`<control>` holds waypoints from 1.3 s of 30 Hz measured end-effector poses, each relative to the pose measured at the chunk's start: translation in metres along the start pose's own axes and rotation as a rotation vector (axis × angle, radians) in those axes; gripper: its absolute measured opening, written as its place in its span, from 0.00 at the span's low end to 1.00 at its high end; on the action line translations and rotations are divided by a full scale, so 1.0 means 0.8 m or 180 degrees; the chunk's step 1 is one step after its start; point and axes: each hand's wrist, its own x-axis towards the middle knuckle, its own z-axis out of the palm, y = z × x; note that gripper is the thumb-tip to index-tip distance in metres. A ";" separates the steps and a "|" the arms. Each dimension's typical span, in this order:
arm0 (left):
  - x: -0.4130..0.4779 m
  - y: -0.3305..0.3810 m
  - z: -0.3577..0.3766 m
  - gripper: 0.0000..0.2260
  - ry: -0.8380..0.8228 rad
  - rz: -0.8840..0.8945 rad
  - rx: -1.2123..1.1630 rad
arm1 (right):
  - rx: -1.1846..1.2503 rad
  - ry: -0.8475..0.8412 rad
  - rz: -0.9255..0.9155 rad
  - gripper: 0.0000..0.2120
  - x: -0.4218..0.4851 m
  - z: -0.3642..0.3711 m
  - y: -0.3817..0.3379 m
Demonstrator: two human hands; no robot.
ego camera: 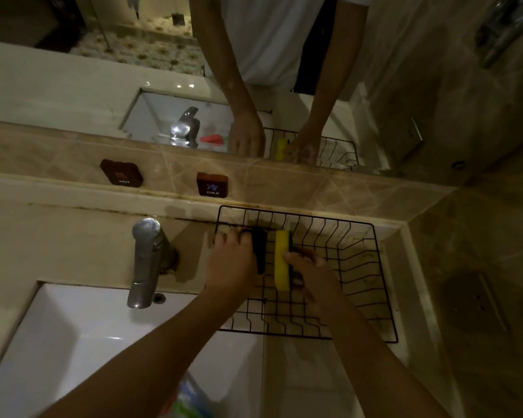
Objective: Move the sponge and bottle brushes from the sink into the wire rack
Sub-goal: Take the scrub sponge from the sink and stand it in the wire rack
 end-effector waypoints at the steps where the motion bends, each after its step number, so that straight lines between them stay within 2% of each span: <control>1: -0.010 -0.011 -0.002 0.18 0.0133 -0.0139 0.0074 | -0.0101 0.0060 -0.0033 0.23 0.003 0.011 -0.006; 3: -0.031 -0.033 0.002 0.20 0.0229 -0.0580 -0.0010 | -0.0314 0.0208 -0.0092 0.22 0.009 0.034 -0.015; 7: -0.052 -0.058 0.024 0.19 -0.0035 -0.1083 -0.1275 | -0.0818 0.0477 -0.0216 0.33 0.022 0.077 -0.015; 10: -0.050 -0.059 0.032 0.13 -0.0119 -0.1148 -0.1838 | -0.1202 0.0664 -0.0461 0.31 0.032 0.099 -0.006; 14: -0.052 -0.059 0.039 0.07 -0.0030 -0.1137 -0.2040 | -0.2012 0.1077 -0.0975 0.32 0.040 0.117 0.005; 18: -0.052 -0.061 0.041 0.08 -0.0082 -0.1136 -0.2213 | -0.2574 0.1344 -0.1301 0.35 0.044 0.126 0.017; 27: -0.049 -0.063 0.039 0.11 -0.0263 -0.1156 -0.2419 | -0.2443 0.1357 -0.1288 0.37 0.053 0.132 0.034; 31: -0.049 -0.064 0.041 0.13 -0.0256 -0.1156 -0.2382 | -0.1883 0.1160 -0.1089 0.37 0.057 0.132 0.034; 39: -0.049 -0.064 0.043 0.12 -0.0247 -0.1158 -0.2380 | -0.1368 0.1117 -0.1111 0.35 0.053 0.130 0.043</control>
